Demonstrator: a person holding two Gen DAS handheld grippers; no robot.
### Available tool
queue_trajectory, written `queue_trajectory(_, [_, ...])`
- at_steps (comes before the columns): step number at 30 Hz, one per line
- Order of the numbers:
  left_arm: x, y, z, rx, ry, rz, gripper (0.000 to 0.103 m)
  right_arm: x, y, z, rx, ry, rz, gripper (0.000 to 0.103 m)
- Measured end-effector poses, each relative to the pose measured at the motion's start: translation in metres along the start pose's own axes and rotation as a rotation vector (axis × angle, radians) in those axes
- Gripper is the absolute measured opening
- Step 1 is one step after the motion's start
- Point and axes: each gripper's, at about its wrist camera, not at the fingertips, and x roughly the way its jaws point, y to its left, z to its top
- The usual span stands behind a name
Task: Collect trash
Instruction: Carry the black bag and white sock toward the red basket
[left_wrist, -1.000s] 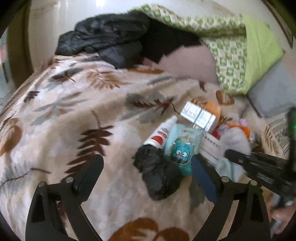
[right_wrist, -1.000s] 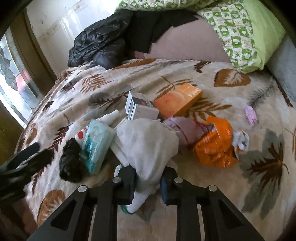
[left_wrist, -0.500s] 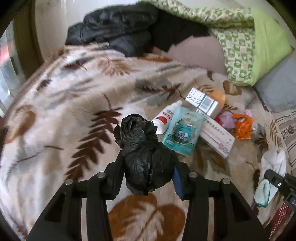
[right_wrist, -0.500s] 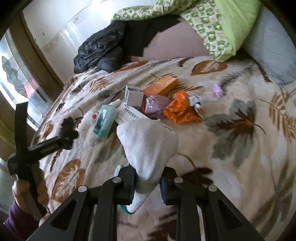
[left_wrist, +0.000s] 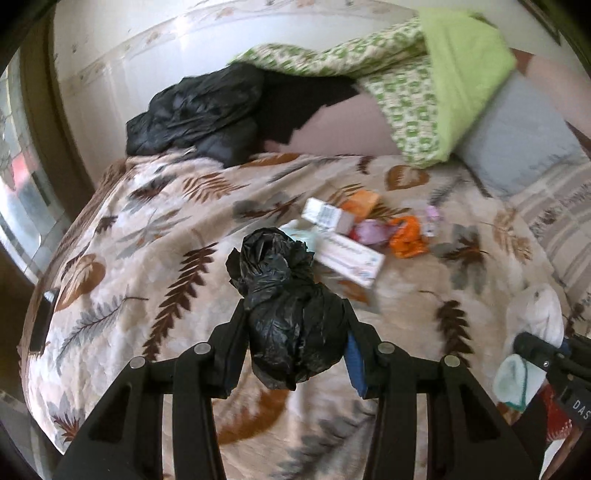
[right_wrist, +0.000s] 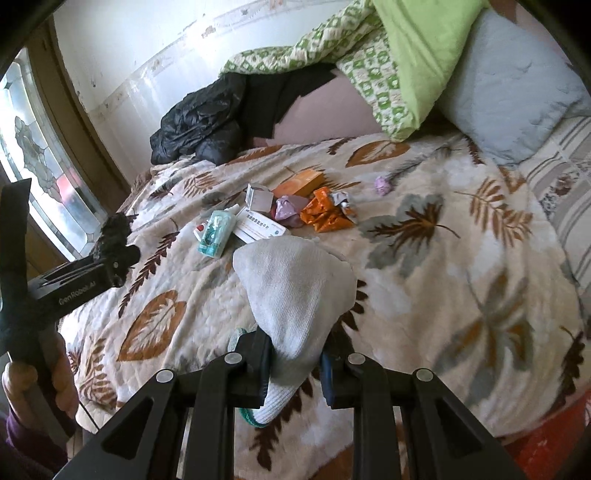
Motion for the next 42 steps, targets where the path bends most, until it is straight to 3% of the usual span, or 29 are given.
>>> queue_trajectory(6, [-0.017,-0.035,-0.006,0.071,-0.016,-0.039,0.044,-0.031,-0.004,-0.012,0.011,-0.038,-0.021,0.022])
queue_trajectory(17, [-0.029,-0.075,-0.009,0.161,-0.046,-0.033,0.045,-0.060,-0.020,-0.024,0.055,-0.072,-0.052,0.022])
queue_trajectory(42, [-0.022,-0.120,-0.024,0.247,-0.006,-0.131,0.044,-0.083,-0.048,-0.037,0.113,-0.099,-0.128,0.023])
